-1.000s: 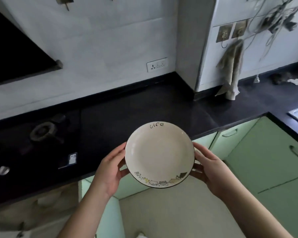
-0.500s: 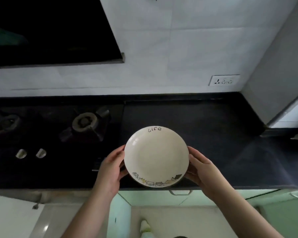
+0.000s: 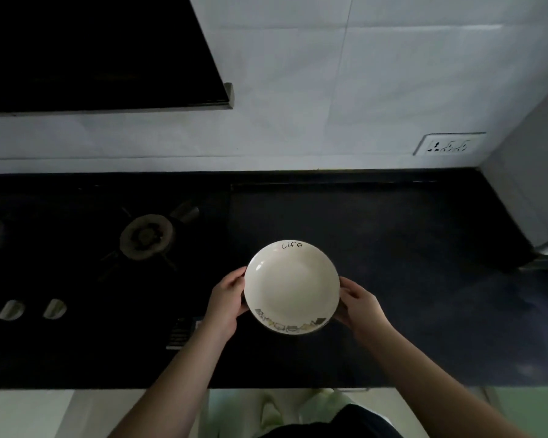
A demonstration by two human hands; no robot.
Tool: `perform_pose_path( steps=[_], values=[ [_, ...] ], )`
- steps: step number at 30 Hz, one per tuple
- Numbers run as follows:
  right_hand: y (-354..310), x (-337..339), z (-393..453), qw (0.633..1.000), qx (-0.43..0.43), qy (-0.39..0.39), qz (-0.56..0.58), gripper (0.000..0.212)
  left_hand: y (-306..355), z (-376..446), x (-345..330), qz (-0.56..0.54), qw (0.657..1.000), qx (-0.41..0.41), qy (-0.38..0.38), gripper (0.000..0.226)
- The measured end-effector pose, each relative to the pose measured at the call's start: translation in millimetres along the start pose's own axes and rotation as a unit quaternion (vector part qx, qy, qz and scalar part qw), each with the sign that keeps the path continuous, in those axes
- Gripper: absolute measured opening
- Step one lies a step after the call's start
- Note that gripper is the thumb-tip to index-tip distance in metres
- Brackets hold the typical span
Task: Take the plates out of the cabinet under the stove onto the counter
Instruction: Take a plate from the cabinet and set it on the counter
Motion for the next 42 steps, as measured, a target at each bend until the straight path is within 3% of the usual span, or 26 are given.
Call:
perform_pose_path(
  steps=[8, 12, 17, 23, 28, 35, 39, 42],
  values=[
    [-1.2, 13.3, 47.2, 0.999, -0.032, -0.003, -0.005, 0.021, -17.6, 34.1, -21.1, 0.061, 0.997, 0.041, 0.009, 0.022],
    [-1.9, 11.8, 63.2, 0.999, -0.035, -0.015, -0.010, 0.022, -18.6, 44.1, -25.2, 0.082, 0.996, 0.032, 0.017, 0.030],
    [-6.1, 8.6, 81.4, 0.999, -0.033, -0.024, -0.022, 0.025, -19.5, 56.6, -23.5, 0.101, 0.994, 0.004, 0.042, 0.019],
    [-22.9, 3.5, 106.5, 0.999, -0.028, -0.021, -0.024, 0.031, -10.1, 78.2, -29.4, 0.122, 0.992, 0.000, 0.044, 0.048],
    [-44.7, -0.1, 138.0, 0.999, -0.015, 0.002, -0.040, 0.033, 7.8, 103.3, -35.9, 0.111, 0.991, 0.001, 0.075, 0.059],
    [-81.1, -11.0, 181.9, 0.998, -0.014, 0.016, -0.052, 0.045, 29.5, 137.1, -56.1, 0.085, 0.995, -0.001, 0.049, 0.049],
    [-100.8, -23.9, 192.6, 0.999, -0.004, 0.000, -0.042, 0.058, 50.7, 155.6, -67.6, 0.081, 0.996, -0.017, 0.037, 0.024],
    [-109.3, -31.9, 196.1, 1.000, -0.010, -0.019, -0.012, 0.067, 59.6, 167.8, -67.1, 0.068, 0.997, -0.023, 0.038, 0.028]
  ],
)
Point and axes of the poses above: each hand's wrist, its own z-axis towards the middle knuckle, its own x-axis out of the back of the hand, y = z × x, the point moved 10 cm from there along z, towards the middle knuckle, and after that the axes turned 15 degrees about -z, right-handed, at the moved point
